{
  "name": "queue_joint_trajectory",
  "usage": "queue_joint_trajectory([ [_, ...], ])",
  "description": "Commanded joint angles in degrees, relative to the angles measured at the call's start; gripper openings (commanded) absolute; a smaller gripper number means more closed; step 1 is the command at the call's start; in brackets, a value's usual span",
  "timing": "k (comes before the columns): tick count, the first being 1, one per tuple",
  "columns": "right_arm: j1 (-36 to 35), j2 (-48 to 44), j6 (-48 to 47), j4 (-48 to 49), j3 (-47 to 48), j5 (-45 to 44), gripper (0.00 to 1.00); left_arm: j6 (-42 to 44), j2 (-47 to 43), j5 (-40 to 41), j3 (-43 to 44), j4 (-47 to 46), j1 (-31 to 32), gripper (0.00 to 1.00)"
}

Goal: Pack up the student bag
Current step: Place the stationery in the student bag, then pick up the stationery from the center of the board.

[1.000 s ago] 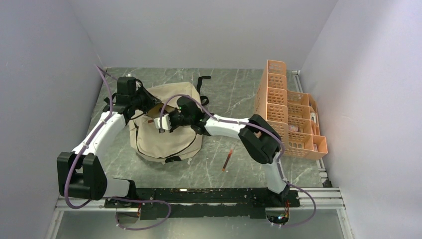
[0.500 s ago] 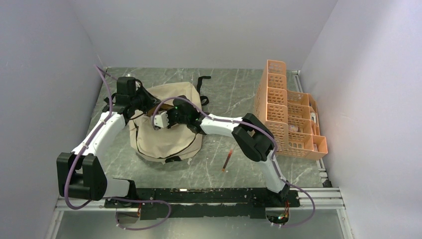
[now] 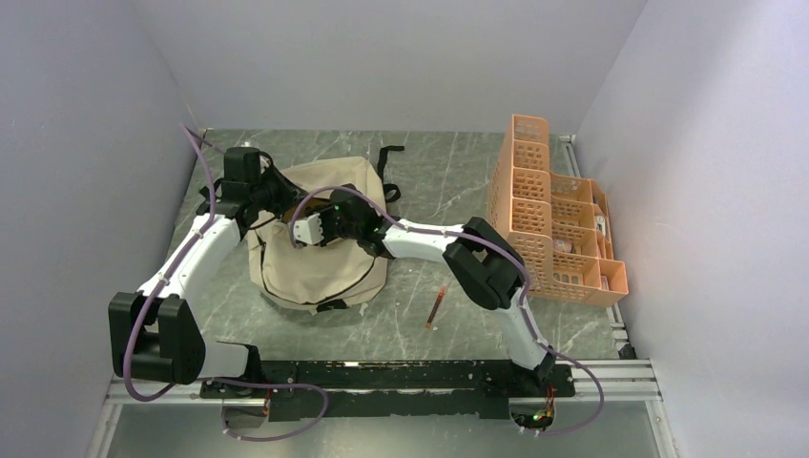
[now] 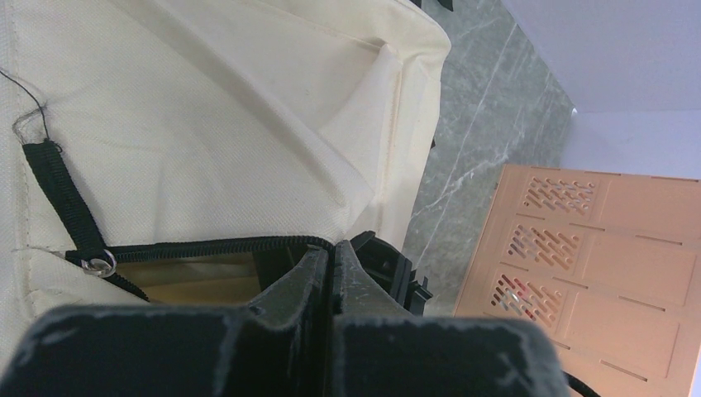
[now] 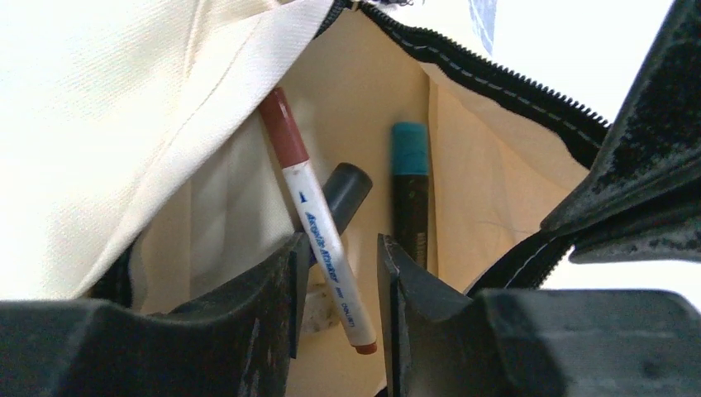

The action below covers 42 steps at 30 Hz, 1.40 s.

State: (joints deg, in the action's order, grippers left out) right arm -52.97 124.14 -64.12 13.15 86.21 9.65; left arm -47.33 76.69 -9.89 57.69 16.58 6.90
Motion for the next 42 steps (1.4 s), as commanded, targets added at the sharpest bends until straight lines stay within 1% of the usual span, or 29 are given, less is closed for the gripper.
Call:
queue_joint_trajectory([
  [1,0.27,-4.47,2.08,-0.04,-3.49,1.44,0.39,0.48,-1.8,-0.75,1.36,-0.93,-0.57,0.05],
  [7,-0.09,-13.45,5.64,1.01,-12.32,10.43,0.39,0.23,-1.16,-1.41,1.04,-1.58,-0.57,0.05],
  [11,-0.2,-20.23,12.97,4.85,-18.07,14.94,0.39,0.25,-0.67,-1.93,1.31,-1.55,-0.57,0.05],
  [13,-0.16,-23.34,17.83,7.75,-21.15,15.77,0.39,0.3,-0.69,-1.81,1.16,-1.76,-0.57,0.05],
  [17,-0.2,-29.2,31.94,10.39,-26.53,12.02,0.4,0.39,-0.5,-1.8,1.33,-1.86,-0.57,0.05],
  [22,-0.2,-36.05,51.3,8.62,-31.35,2.96,0.42,0.42,-0.02,-1.85,1.06,-2.46,-0.57,0.05],
  [28,-0.13,-42.5,73.9,-0.4,-33.31,-14.56,0.42,-0.45,1.21,-3.79,0.6,-3.88,-0.57,0.05],
  [33,-0.16,-45.4,89.4,-12.43,-31.67,-22.85,0.42,-0.51,1.79,-3.89,0.21,-4.35,-0.57,0.05],
  [34,-0.2,-46.06,93.39,-17.73,-31.46,-25.51,0.42,-0.42,1.8,-3.47,0.23,-4.22,-0.57,0.05],
  [38,-0.19,-47.47,110.47,-31.79,-33.05,-33.51,0.43,-0.17,2.33,-3.06,0.16,-4.55,-0.65,0.05],
  [42,-0.16,-46.08,120.77,-45.32,-32.55,-38.3,0.45,-0.56,3.05,-3.74,0.23,-5.01,-0.65,0.05],
])
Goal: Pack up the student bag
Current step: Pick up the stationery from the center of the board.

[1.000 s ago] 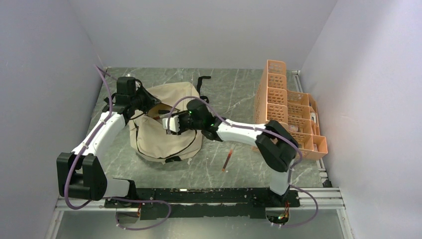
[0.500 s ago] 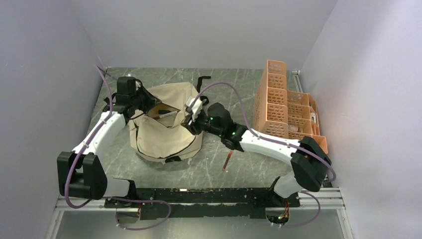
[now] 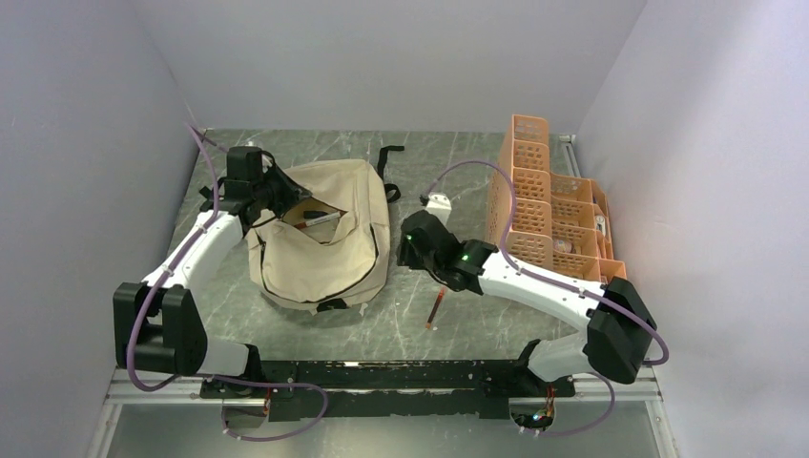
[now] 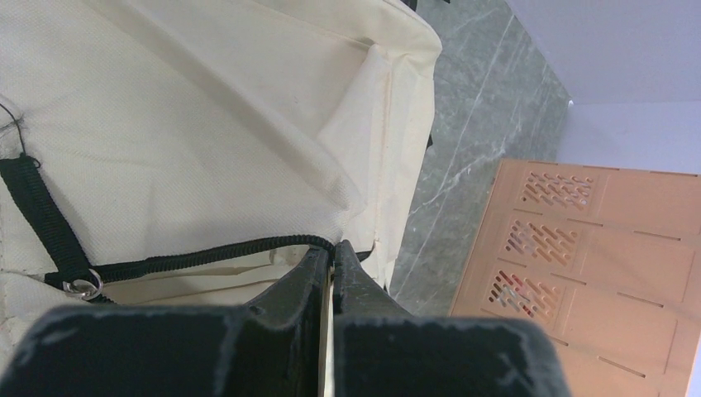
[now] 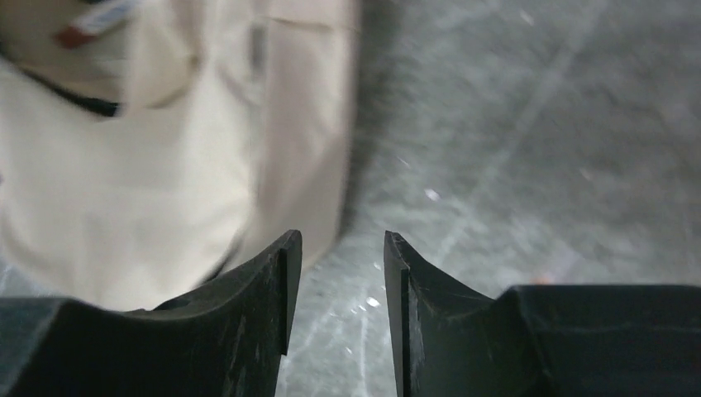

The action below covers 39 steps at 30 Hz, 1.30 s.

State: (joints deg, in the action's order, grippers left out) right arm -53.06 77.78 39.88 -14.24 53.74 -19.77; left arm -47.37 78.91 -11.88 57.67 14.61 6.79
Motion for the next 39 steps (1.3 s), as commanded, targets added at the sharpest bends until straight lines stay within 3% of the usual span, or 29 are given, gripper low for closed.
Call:
queue_joint_trajectory([
  [1,-0.07,0.8,18.42,-20.85,0.18,-9.67,0.45,-0.52,1.0,-2.05,0.24,-3.17,-0.55,0.05],
  [7,-0.05,-0.53,25.7,-28.82,-3.64,-11.42,0.49,-0.44,1.13,-1.86,0.04,-3.04,-0.55,0.05],
  [24,0.3,7.21,21.52,-20.3,-7.29,-3.63,0.49,-0.86,0.13,-1.57,-0.51,-2.16,-0.55,0.05],
  [39,3.07,10.99,19.31,-16.44,-10.36,0.5,0.3,-1.31,0.8,-1.38,-0.95,-2.61,-0.55,0.05],
])
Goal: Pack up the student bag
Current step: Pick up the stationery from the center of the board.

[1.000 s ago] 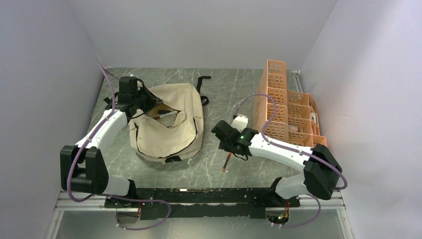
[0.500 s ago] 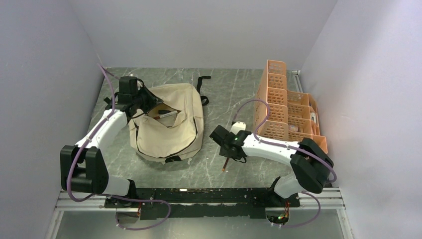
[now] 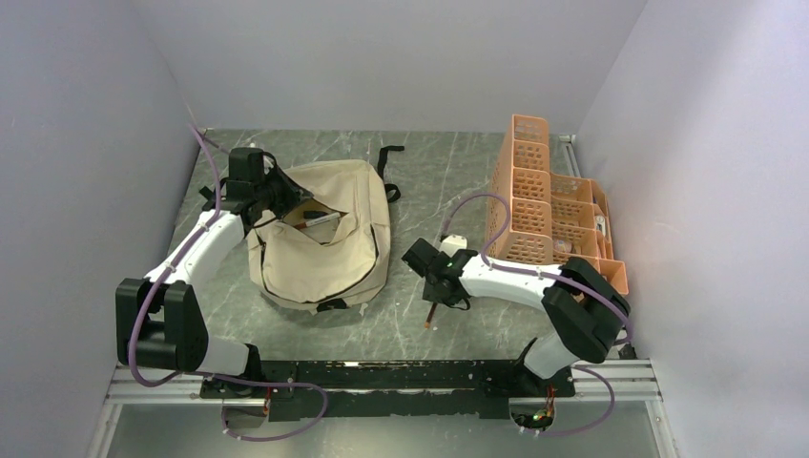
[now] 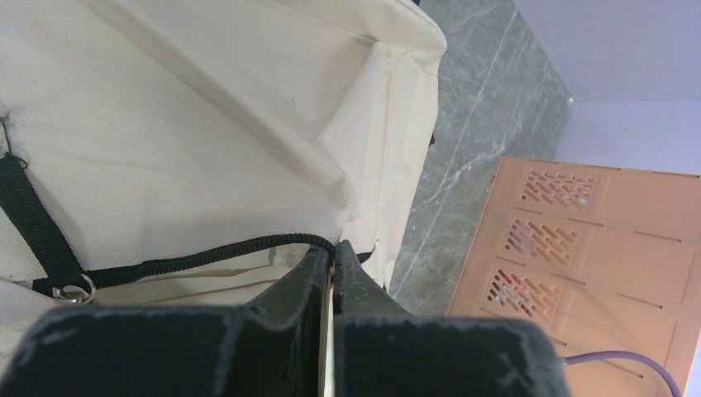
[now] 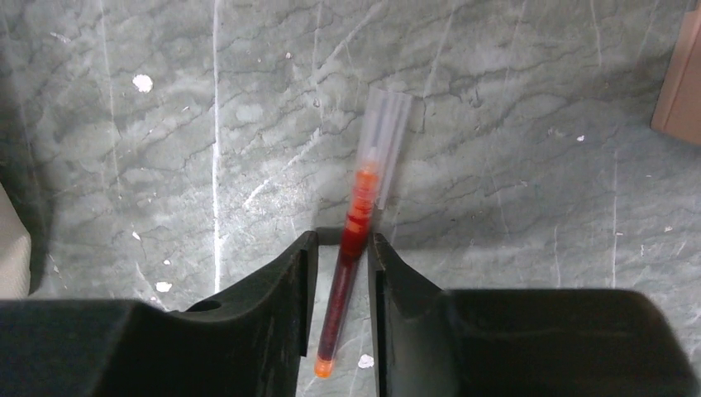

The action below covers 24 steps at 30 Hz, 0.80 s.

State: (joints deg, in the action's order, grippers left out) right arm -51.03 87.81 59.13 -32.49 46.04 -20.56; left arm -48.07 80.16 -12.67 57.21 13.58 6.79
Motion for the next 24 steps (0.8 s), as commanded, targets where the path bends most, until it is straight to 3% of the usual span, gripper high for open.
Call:
queue_joint_trajectory([
  [1,1.2,1.08,-0.13,1.89,-2.77,1.32,0.28,-0.55,-0.08,-0.8,-0.3,-1.55,-0.55,0.05],
  [3,1.42,1.36,-0.35,2.23,-2.95,1.4,0.27,-0.46,0.48,-1.07,-0.09,-1.54,-0.55,0.05],
  [10,1.59,1.34,-2.97,3.77,-2.19,0.01,0.0,-0.34,1.23,-1.46,-0.21,-2.53,-0.5,0.05],
  [18,1.55,-1.25,-10.73,5.58,2.01,-3.93,0.0,0.0,2.37,-1.87,0.93,-2.59,-0.55,0.05],
  [24,1.46,-6.9,-28.53,21.38,4.23,-3.55,0.0,0.32,1.99,-2.03,1.04,-1.99,-0.55,0.05],
])
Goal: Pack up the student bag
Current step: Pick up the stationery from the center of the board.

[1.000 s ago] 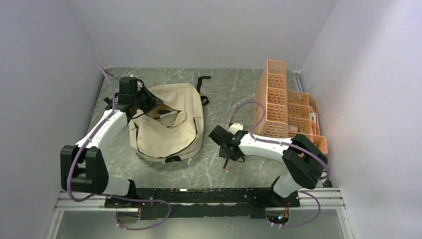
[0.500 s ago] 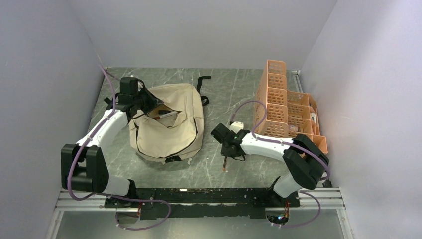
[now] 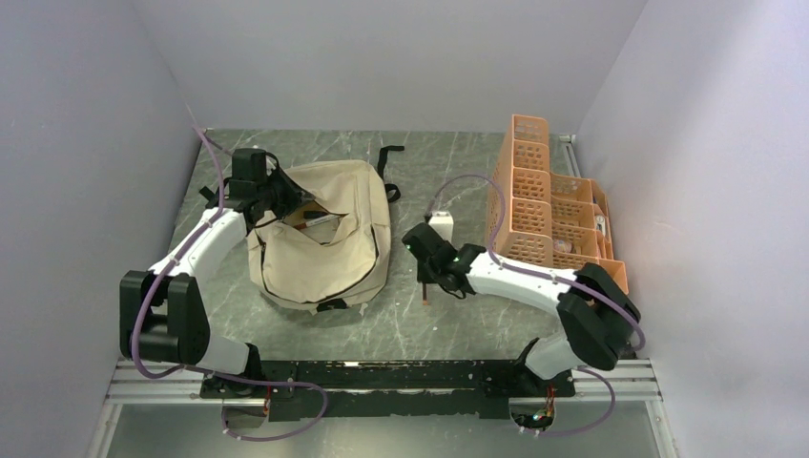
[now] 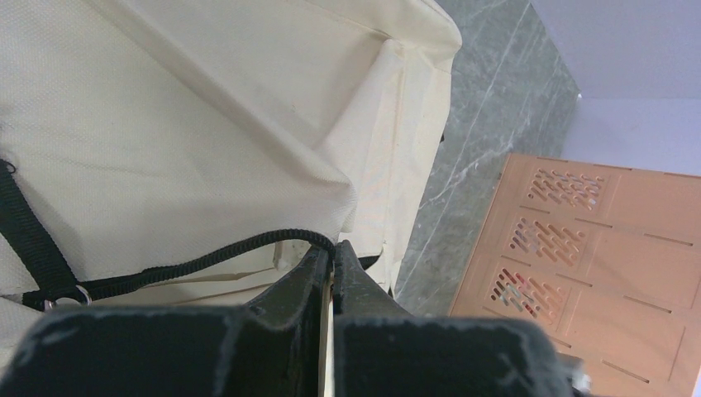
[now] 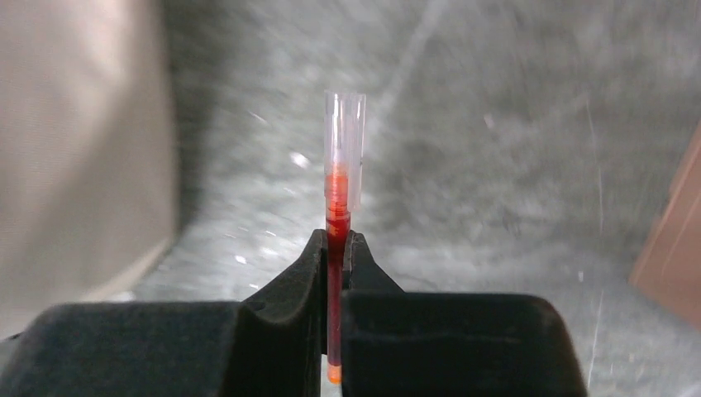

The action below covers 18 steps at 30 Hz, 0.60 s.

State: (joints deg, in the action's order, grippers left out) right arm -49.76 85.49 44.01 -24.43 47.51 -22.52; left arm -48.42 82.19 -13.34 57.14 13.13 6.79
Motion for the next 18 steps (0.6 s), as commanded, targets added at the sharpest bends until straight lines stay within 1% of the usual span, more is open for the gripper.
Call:
queue_joint_trajectory([
  [1,0.28,-5.31,-16.43,16.65,3.03,-1.03,0.0,0.77,-0.28,-1.19,1.07,-1.33,-0.55,0.05],
  [5,0.21,-6.37,-27.51,30.43,4.45,3.32,0.0,0.94,-1.26,-0.46,0.8,-1.08,-0.55,0.05],
  [9,0.2,-4.78,-35.83,39.66,6.49,7.48,0.0,1.2,-1.82,-0.51,1.22,-0.98,-0.55,0.05],
  [14,0.19,-3.48,-46.93,52.89,4.96,16.35,0.0,1.34,-2.29,-1.18,1.53,-1.61,-0.55,0.05],
  [16,0.24,-2.86,-51.82,58.7,3.27,22.54,0.0,1.23,-2.46,-1.73,1.56,-1.96,-0.55,0.05],
  [18,0.19,-1.68,-57.48,64.66,1.68,30.81,0.0,1.09,-2.68,-2.34,1.33,-2.61,-0.55,0.05],
])
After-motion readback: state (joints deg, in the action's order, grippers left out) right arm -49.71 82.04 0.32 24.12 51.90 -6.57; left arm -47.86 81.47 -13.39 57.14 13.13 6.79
